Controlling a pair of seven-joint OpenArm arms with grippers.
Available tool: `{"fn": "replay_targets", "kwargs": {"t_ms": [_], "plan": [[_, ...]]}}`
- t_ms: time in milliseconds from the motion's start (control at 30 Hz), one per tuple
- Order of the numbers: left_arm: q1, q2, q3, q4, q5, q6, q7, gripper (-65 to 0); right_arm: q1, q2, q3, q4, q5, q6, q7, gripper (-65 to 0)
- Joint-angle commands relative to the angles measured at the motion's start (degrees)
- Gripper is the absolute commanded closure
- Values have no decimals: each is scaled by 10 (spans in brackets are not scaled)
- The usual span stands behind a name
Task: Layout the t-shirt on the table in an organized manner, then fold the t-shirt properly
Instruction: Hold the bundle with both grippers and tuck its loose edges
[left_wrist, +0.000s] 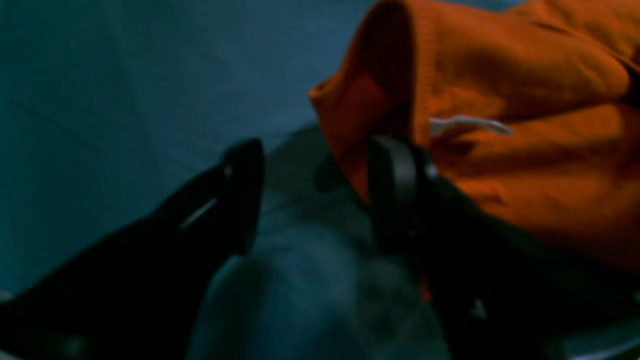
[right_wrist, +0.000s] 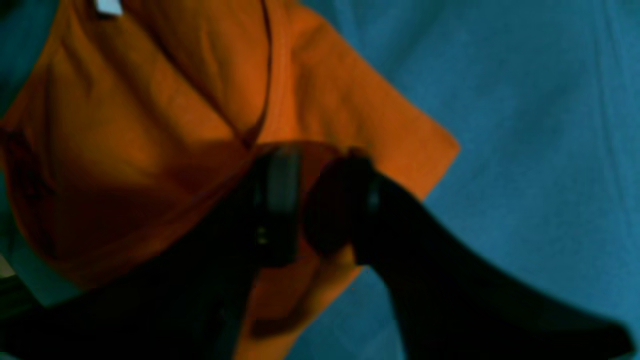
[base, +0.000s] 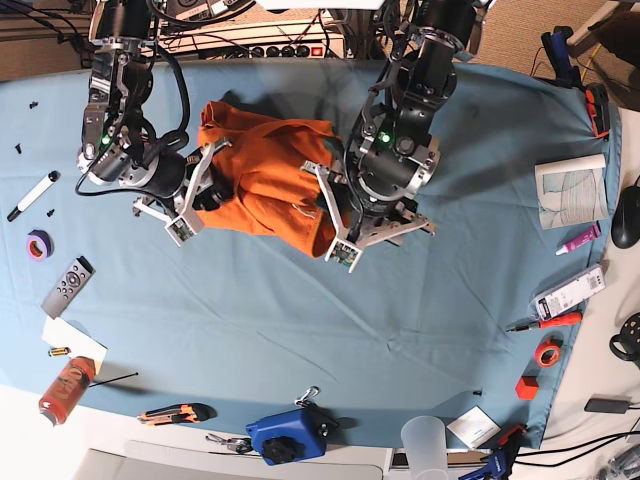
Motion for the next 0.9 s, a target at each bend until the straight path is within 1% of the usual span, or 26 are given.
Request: {"fn": "replay_targets", "kwargs": {"t_ms": [0,33,67,100,133,267,300,433,500,600,667,767,867], "plan": [[-9,6,2,9,-1,1,-9,-347,15,8,3,9,4,1,9,-200],[-10,6,2,9,-12,1,-3,-346,20,8,3,10,4,1,8,-200],[-10,6,2,9,-30,1,1,-346,27,8,5,10,5,-6,5,-200],[-9,6,2,9,-56,0,1,-346,34,8,9,10,4,-31,0,-200],[-9,6,2,9,-83,0,1,-346,41,8,16,11,4,-46,0,-200],[-9,6,2,9,-166,-2,1,-346,63,8,71,11,4,-67,0,-200],[-8,6,1,9,-182,-10,1,-346,63,8,87,11,3,-71,-2,-200],[-2,6,-4,3,-221,-15,-2,-346,53,8,142,8,2,-75,-49,-200],[7,6,-21,-1,-239,-15,-8,-346,39,8,160,8,2,-74,-56,-200],[19,6,-65,-16,-281,-18,-16,-346,11,8,171,8,2,-64,-55,-200],[21,6,-101,-28,-312,-31,-16,-346,-10,8,170,8,3,-58,-49,-200],[21,6,-150,-40,-366,-55,-16,-346,-35,8,170,8,4,-58,-28,-200],[21,6,-180,-64,-414,-78,-16,-346,-46,8,170,8,5,-58,-25,-200]]}}
